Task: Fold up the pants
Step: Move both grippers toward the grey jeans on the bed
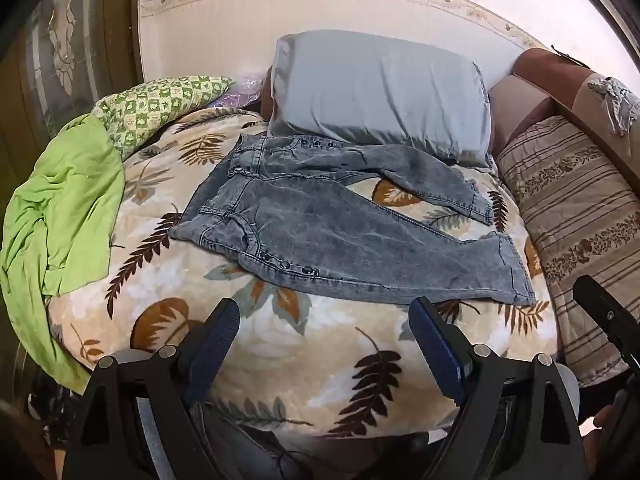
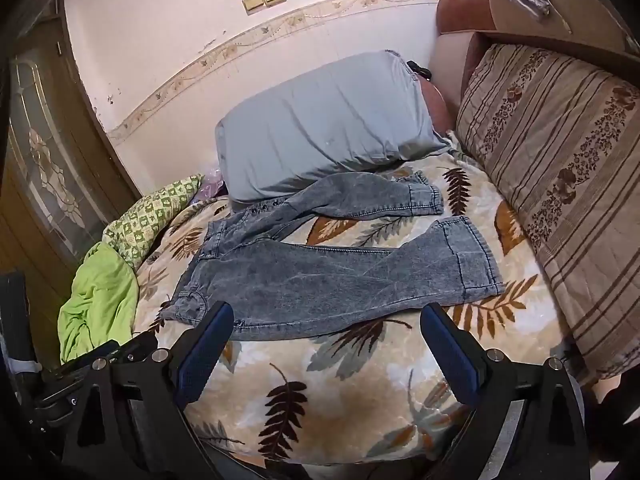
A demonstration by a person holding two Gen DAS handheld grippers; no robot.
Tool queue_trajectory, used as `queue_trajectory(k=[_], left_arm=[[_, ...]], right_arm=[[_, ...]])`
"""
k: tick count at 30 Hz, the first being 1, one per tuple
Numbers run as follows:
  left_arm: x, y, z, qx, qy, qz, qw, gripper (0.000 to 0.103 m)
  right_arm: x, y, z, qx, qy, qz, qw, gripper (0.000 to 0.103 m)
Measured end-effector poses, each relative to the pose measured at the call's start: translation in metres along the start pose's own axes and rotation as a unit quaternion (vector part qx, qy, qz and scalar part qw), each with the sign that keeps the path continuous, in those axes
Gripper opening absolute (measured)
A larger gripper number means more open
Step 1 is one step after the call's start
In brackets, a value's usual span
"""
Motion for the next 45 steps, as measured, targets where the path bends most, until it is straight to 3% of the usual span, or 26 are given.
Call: queue_trajectory(k=[9,24,32,45], left_arm=[[-0.002,0.001,0.001,-0.001,0.003,-0.002,1.0,0.087],[0.017,0.003,0.008,0.001,0.019,-0.003,0.9998,0.087],[0.037,0.002,0.011,0.003,0.032,-0.001,0.9995,0.087],[0.085,0.003,0.032,0.016,0.048,0.008,0.9987,0.087]], right_arm=[[-0.015,-0.006,0.0,-0.002,-0.001,0.002,1.0,0.096],[0.008,-0.004,-0.003,0.009,0.009,0.0,1.0,0.096],[0.021,-0.01,-0.002,0.037,0.043,0.0,0.998,0.096],[0.058,-0.014,0.012,0.022,0.043,-0.004,0.999,0.096]])
Point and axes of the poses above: each gripper's, at about its wrist camera, not at the fingertips, and x roughly the way its jaws point, y to its left, z to its top, the point moved 2 cm from there along x, roughly the way its jaws point, and after that the axes turned 12 degrees about x, right-handed, at the moved point
